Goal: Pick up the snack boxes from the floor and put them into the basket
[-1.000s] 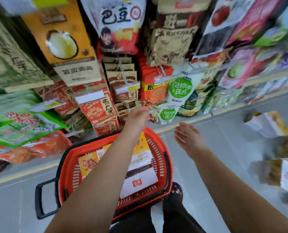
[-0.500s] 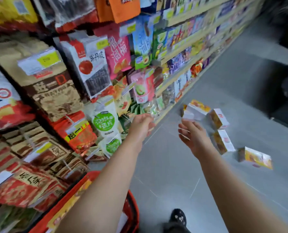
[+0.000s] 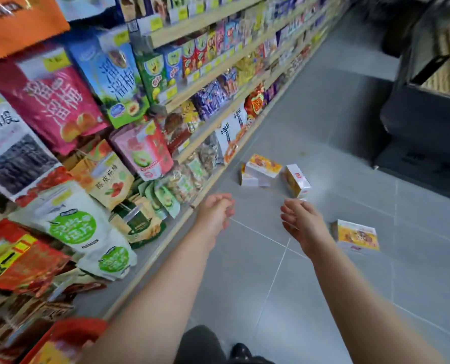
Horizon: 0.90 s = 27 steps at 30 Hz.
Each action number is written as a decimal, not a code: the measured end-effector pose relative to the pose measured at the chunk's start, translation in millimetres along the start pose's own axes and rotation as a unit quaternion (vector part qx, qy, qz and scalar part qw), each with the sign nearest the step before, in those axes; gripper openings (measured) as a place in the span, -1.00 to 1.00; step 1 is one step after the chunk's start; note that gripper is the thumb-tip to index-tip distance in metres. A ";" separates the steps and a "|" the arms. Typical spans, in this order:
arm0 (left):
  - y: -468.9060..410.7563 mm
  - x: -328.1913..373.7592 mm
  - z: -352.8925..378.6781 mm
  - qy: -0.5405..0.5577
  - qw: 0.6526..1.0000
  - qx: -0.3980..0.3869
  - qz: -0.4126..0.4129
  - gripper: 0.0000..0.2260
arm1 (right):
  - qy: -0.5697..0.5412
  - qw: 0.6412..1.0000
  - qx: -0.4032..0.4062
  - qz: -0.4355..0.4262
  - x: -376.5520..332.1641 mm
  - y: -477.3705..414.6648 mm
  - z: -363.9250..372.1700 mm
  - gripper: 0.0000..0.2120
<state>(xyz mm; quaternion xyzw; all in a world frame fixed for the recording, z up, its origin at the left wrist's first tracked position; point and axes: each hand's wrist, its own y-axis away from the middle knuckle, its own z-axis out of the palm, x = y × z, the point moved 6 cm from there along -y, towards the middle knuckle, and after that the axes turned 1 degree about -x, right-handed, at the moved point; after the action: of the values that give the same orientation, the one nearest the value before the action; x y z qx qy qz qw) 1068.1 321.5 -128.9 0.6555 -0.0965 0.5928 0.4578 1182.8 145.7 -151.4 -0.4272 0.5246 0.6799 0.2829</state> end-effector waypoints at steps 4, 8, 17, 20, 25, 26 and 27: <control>-38.4 4.9 29.5 -0.021 1.000 0.010 -0.015 -0.82 | -0.026 0.999 0.035 -0.001 -6.5 -41.1 -19.4 -0.91; -91.5 11.3 59.7 -0.033 0.999 -0.009 -0.034 -0.83 | -0.045 0.998 0.035 -0.003 -17.4 -92.8 -25.0 -0.96; -251.9 74.5 120.4 -0.057 0.996 -0.033 -0.055 -0.84 | -0.009 0.999 0.038 0.028 -75.5 -243.0 -5.3 -0.90; -295.7 98.0 144.2 -0.064 0.995 -0.049 -0.056 -0.85 | -0.034 0.997 0.061 0.036 -91.4 -285.4 -7.3 -0.85; -363.4 111.1 186.5 -0.072 0.992 -0.058 -0.087 -0.85 | -0.043 0.991 0.110 0.065 -102.1 -355.1 -25.8 -0.74; -376.5 111.5 193.3 -0.077 0.991 -0.058 -0.094 -0.85 | -0.044 0.989 0.119 0.071 -103.8 -369.3 -29.7 -0.75; -391.1 112.3 201.1 -0.080 0.990 -0.058 -0.099 -0.85 | -0.043 0.988 0.124 0.076 -105.8 -384.8 -33.5 -0.76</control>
<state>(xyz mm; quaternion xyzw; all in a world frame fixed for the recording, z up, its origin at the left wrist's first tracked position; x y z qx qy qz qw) 1499.6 444.4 -197.2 0.6795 -0.1024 0.4834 0.5423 1563.1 231.8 -242.9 -0.3182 0.6233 0.6470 0.3028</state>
